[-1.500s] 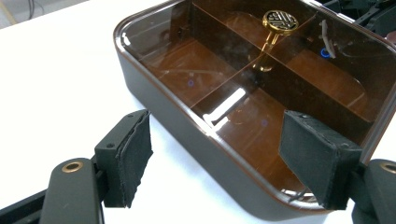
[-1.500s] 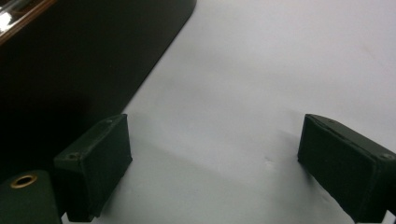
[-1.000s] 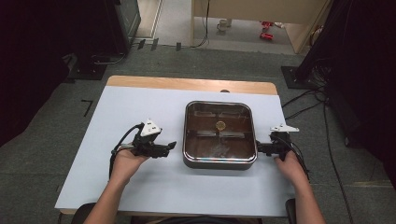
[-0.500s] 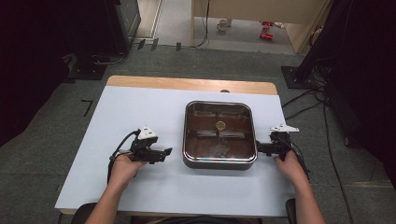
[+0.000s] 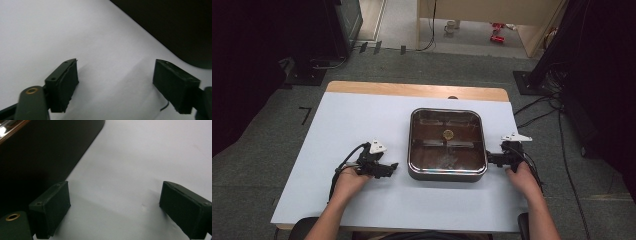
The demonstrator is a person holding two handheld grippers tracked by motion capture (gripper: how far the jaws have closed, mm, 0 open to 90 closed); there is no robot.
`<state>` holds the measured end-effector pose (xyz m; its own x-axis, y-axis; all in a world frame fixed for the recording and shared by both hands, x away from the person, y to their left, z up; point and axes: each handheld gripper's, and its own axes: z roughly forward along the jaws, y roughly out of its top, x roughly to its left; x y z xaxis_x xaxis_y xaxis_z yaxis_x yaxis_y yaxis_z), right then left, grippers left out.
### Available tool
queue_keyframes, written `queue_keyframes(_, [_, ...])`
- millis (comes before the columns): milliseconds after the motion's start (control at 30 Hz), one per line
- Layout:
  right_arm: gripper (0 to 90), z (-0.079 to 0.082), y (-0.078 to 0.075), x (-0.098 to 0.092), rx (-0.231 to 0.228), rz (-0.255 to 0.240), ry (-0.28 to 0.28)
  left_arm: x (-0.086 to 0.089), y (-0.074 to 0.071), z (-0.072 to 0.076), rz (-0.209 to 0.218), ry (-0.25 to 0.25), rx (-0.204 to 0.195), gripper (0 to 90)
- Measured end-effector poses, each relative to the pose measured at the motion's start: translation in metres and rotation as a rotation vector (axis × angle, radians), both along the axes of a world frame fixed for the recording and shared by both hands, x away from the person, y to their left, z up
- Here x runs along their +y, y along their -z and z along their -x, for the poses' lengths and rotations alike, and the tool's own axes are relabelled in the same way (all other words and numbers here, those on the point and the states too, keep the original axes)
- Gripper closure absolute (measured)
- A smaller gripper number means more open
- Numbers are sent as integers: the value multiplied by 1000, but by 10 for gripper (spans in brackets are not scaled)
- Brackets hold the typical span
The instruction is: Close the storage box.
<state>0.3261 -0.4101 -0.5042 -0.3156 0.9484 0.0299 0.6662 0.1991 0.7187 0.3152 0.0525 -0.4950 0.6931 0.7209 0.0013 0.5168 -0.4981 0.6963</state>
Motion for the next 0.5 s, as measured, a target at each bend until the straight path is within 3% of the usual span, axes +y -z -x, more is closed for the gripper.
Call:
queue_keyframes(133, [91, 0, 0, 0, 1, 1, 0, 1, 4, 5, 34, -25, -34, 165])
queue_keyframes(500, [91, 0, 0, 0, 1, 1, 0, 1, 4, 5, 26, -40, -35, 137])
